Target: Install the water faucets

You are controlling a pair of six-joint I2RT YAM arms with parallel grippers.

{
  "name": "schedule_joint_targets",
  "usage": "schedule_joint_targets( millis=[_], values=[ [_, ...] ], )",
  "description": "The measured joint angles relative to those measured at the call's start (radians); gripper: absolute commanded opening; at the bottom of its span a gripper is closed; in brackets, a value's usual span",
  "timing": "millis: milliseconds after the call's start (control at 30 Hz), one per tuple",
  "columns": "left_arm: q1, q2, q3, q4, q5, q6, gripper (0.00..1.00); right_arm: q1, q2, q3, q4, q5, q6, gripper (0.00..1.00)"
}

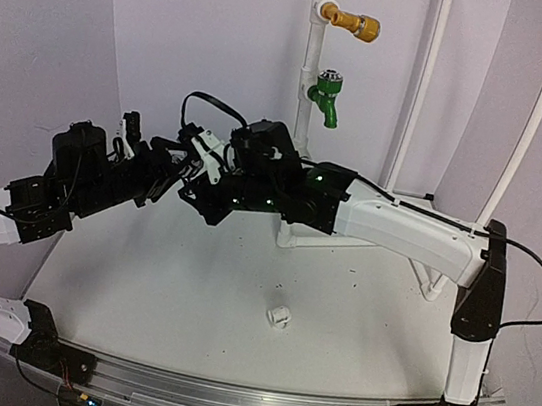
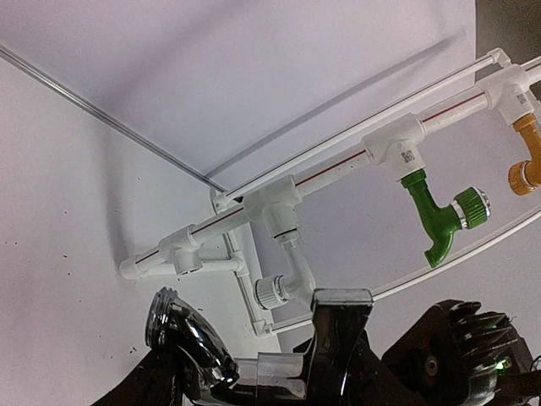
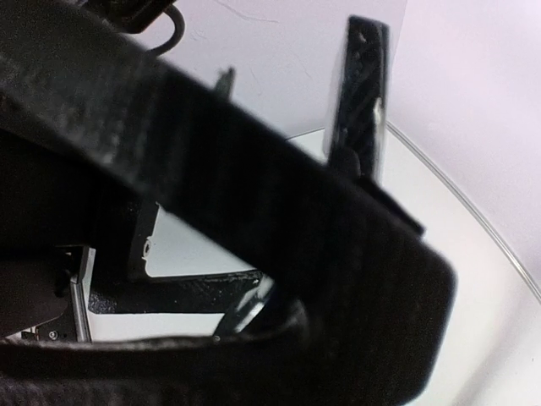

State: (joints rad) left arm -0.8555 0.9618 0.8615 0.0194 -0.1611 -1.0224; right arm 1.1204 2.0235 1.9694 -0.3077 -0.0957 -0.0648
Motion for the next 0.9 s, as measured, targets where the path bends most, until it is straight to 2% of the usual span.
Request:
schedule_joint_targets(
  millis=[100,167,200,300,367,667,900],
  values=[
    [0.000,0.000,0.000,0.001,-0.004,0.000,0.53,0.001,0.000,0.000,0.000,0.005,0.009,0.00],
    [0.000,0.000,0.000,0.004,-0.007,0.000,0.60,0.001,0.000,0.000,0.003,0.005,0.016,0.00],
    [0.000,0.001,0.000,0.004,-0.007,0.000,0.65,0.001,0.000,0.000,0.003,0.005,0.014,0.00],
    [-0.001,0.000,0.000,0.003,-0.004,0.000,0.89,0.001,-0.002,-0.006,0.005,0.010,0.002,0.00],
    [-0.004,0.001,0.001,-0.021,0.003,0.002,0.97,-0.002,-0.014,-0.032,0.013,0.007,-0.018,0.00],
    [0.001,-0.002,0.007,-0.149,0.065,0.123,1.00,-0.053,-0.186,-0.246,-0.047,-0.142,-0.103,0.00],
    [0.001,-0.030,0.055,-0.199,0.267,0.300,1.00,-0.126,-0.315,-0.293,-0.136,-0.363,-0.160,0.00]
  ],
)
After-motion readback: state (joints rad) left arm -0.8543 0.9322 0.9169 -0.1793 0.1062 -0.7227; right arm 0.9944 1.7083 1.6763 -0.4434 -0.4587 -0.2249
